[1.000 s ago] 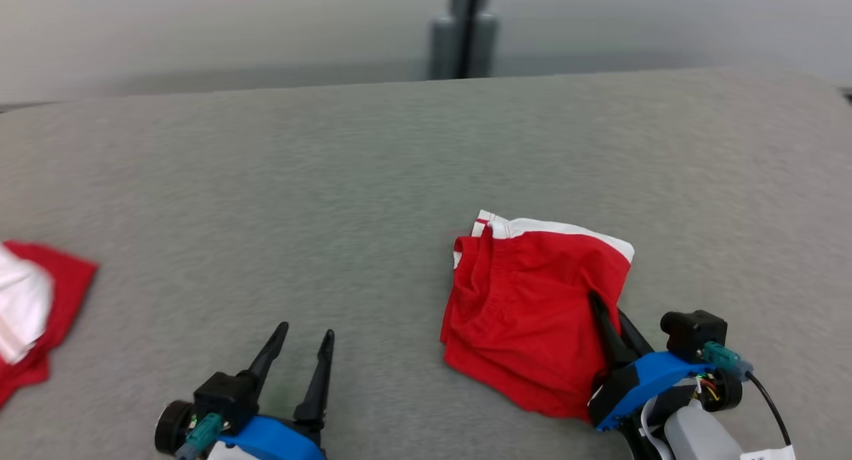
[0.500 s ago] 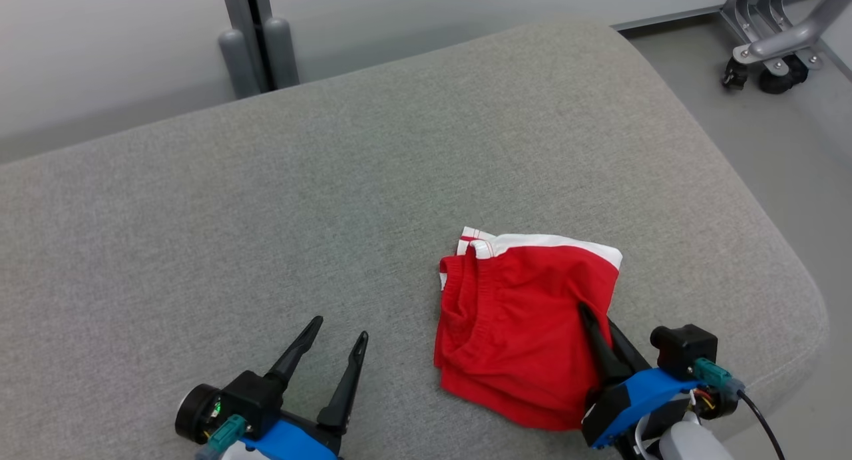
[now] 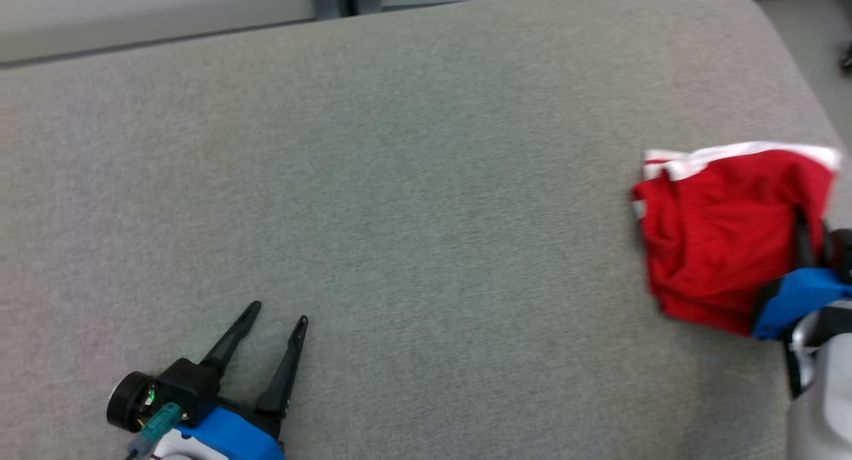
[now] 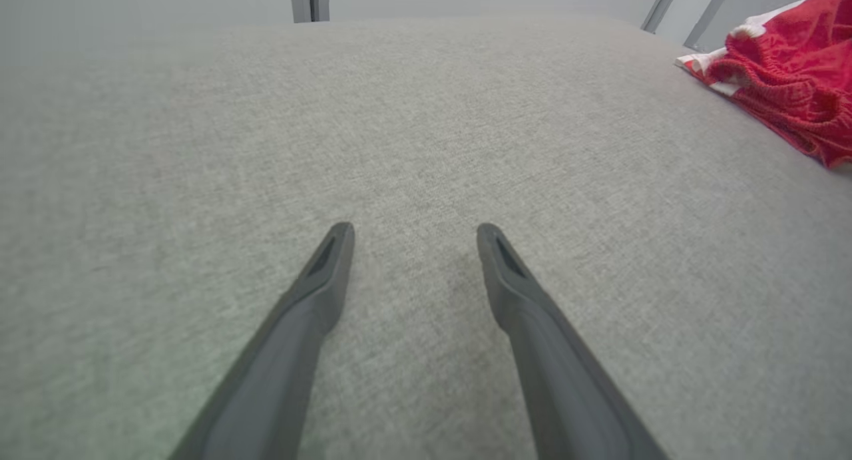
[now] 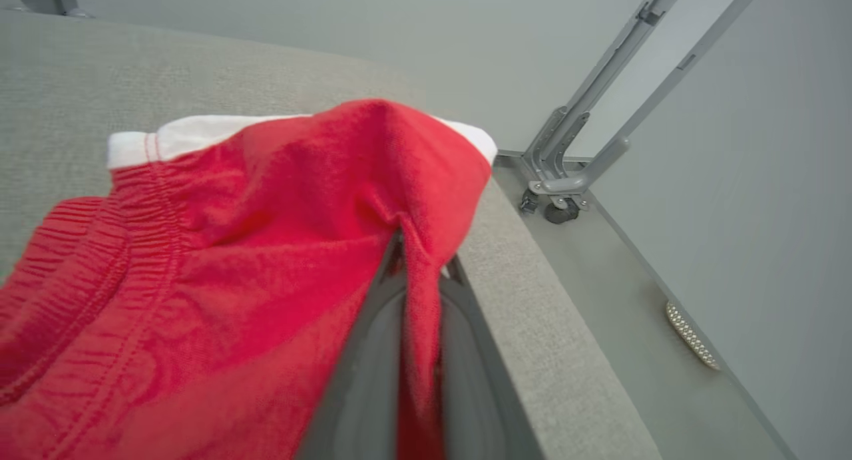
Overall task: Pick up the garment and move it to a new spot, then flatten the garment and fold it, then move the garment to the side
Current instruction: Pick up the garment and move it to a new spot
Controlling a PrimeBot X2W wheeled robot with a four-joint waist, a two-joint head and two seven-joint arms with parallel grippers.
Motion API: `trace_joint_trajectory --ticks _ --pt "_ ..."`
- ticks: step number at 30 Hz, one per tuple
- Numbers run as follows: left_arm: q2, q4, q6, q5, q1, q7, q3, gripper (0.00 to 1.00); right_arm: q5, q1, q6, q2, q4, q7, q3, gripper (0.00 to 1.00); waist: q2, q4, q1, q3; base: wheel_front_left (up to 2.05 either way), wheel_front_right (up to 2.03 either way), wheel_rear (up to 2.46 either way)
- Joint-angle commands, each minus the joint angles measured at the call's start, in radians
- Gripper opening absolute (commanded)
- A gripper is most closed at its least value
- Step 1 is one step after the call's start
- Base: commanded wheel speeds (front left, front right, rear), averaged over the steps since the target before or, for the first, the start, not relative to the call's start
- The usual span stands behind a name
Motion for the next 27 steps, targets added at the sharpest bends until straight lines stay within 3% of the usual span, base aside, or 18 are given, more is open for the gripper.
trace_joint_trajectory --ticks 1,5,10,11,12,18,22,27 --pt "0.008 -0.006 -0.002 -0.005 -0.024 -0.003 0.011 1.0 -0.034 -0.017 0.0 -0.005 -0.031 0.018 -0.038 0.0 -0.0002 0.044 -0.0001 0.041 0.0 0.0 0.0" --pt "0.026 -0.018 -0.002 -0.016 -0.034 -0.002 0.019 1.0 -0.114 -0.034 0.0 -0.005 -0.124 0.067 -0.173 0.0 -0.0002 0.077 -0.0001 0.075 0.0 0.0 0.0" --pt "0.058 -0.022 0.0 -0.027 -0.045 0.0 0.025 1.0 -0.139 -0.067 0.0 -0.005 -0.192 0.088 -0.261 0.0 -0.0002 0.099 -0.0001 0.114 0.0 0.0 0.0" --pt "0.063 -0.021 0.001 -0.028 -0.046 0.001 0.026 1.0 -0.133 -0.077 -0.001 -0.007 -0.205 0.086 -0.282 0.55 -0.0002 0.101 -0.0001 0.119 0.0 0.0 0.0" --pt "0.066 -0.021 0.001 -0.029 -0.047 0.001 0.026 1.0 -0.139 -0.084 0.0 -0.006 -0.215 0.093 -0.291 1.0 -0.0002 0.103 -0.0001 0.124 0.0 0.0 0.0" --pt "0.061 -0.016 0.001 -0.034 -0.055 0.004 0.03 1.0 -0.106 -0.125 0.0 -0.004 -0.284 0.048 -0.314 1.0 -0.0002 0.112 -0.0001 0.124 0.0 0.0 0.0" --pt "0.042 -0.018 0.001 -0.026 -0.058 0.002 0.047 1.0 -0.032 -0.124 0.0 -0.004 -0.257 -0.009 -0.236 1.0 -0.0002 0.117 -0.0001 0.104 0.0 0.0 0.0" --pt "-0.004 -0.005 0.0 -0.012 -0.059 -0.001 0.09 1.0 0.118 -0.072 0.0 -0.004 -0.193 -0.073 -0.026 1.0 -0.0002 0.134 -0.0001 0.054 0.0 0.0 0.0"
